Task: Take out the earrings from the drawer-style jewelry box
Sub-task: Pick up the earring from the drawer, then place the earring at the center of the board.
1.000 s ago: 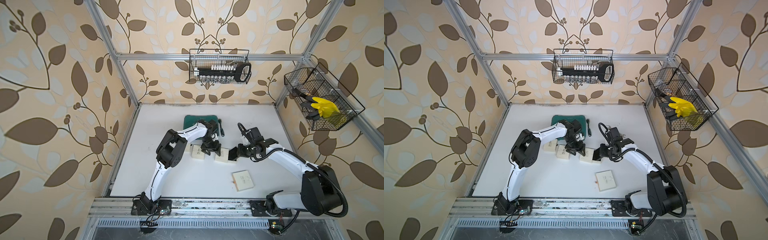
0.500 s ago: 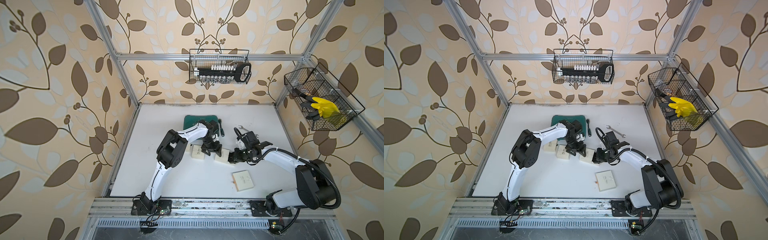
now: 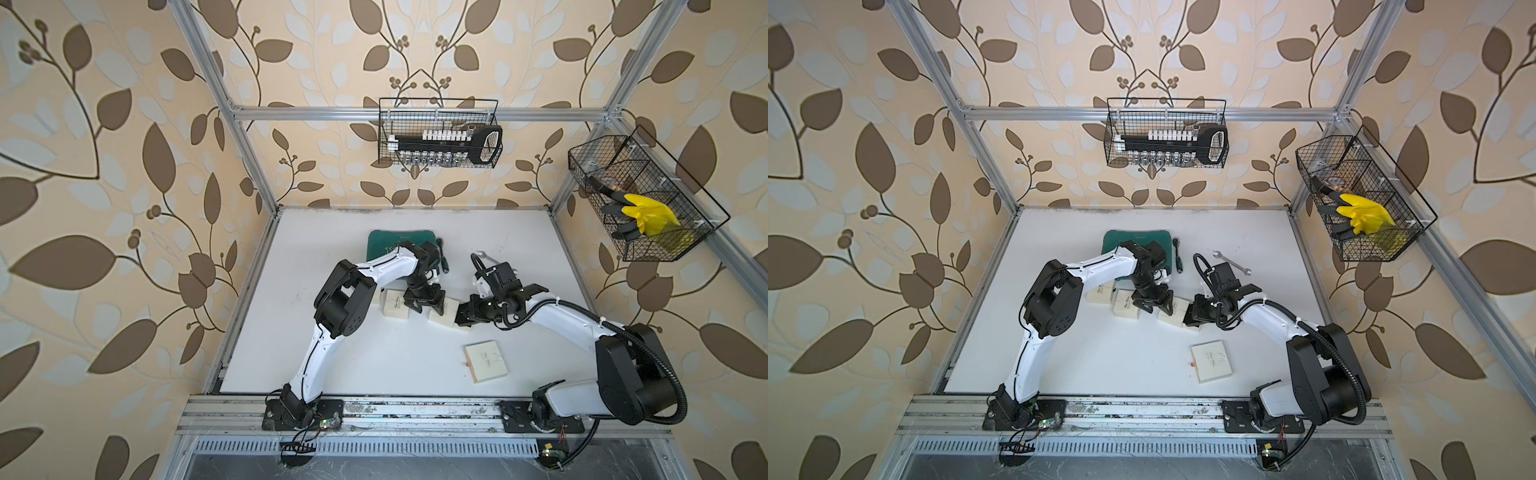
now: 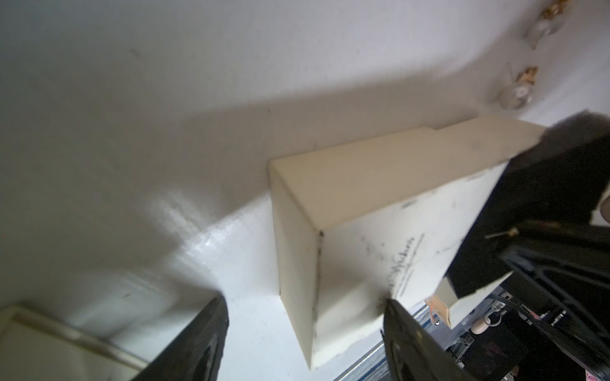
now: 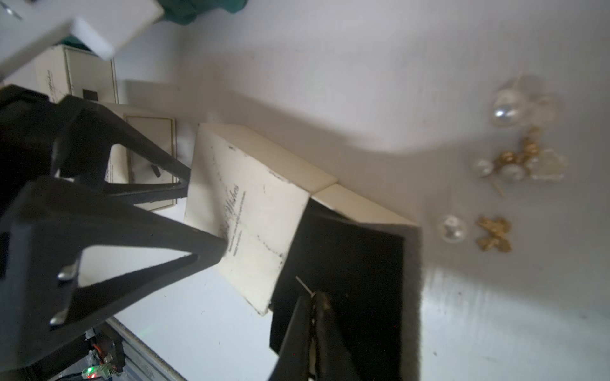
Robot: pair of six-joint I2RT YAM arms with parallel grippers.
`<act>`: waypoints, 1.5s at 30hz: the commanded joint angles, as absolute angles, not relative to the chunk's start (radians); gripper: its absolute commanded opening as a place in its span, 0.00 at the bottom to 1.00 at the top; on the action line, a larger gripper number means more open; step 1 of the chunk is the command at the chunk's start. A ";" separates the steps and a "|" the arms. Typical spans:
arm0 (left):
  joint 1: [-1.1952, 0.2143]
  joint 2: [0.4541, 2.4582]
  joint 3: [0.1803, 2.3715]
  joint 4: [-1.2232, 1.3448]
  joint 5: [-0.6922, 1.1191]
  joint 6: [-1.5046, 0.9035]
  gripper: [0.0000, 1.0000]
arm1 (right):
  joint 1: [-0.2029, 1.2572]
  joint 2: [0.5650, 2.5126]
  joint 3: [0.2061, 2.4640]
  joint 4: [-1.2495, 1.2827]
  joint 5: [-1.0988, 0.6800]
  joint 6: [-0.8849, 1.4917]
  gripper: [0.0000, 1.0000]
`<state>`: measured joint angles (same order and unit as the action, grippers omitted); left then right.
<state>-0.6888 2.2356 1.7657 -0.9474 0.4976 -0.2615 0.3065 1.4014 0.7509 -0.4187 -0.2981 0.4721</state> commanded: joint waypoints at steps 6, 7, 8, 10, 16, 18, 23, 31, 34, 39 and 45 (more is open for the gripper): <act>-0.698 2.260 1.770 -1.008 0.423 -0.246 0.75 | 0.250 1.397 0.788 -0.415 -0.270 0.519 0.09; -0.699 2.262 1.769 -1.007 0.423 -0.247 0.75 | 0.246 1.397 0.788 -0.411 -0.267 0.531 0.10; -0.699 2.262 1.770 -1.009 0.423 -0.245 0.75 | 0.243 1.397 0.787 -0.406 -0.264 0.538 0.09; -0.699 2.261 1.769 -1.009 0.423 -0.245 0.75 | 0.237 1.389 0.785 -0.394 -0.255 0.550 0.09; -0.699 2.259 1.770 -1.009 0.421 -0.242 0.75 | 0.201 1.359 0.779 -0.424 -0.165 0.565 0.09; -0.700 2.258 1.767 -1.008 0.423 -0.242 0.75 | 0.182 1.352 0.772 -0.437 -0.136 0.567 0.09; -0.700 2.253 1.768 -1.004 0.433 -0.240 0.75 | 0.136 1.387 0.763 -0.447 -0.105 0.565 0.10; -0.700 2.243 1.766 -1.000 0.436 -0.239 0.75 | 0.108 1.488 0.773 -0.397 -0.113 0.549 0.19; -0.700 2.236 1.764 -0.996 0.437 -0.238 0.75 | 0.107 1.505 0.788 -0.397 -0.112 0.543 0.27; -0.700 2.238 1.764 -0.994 0.440 -0.238 0.75 | 0.108 1.453 0.795 -0.405 -0.134 0.533 0.33; -0.700 2.239 1.764 -0.991 0.445 -0.240 0.75 | 0.113 1.372 0.785 -0.402 -0.258 0.529 0.41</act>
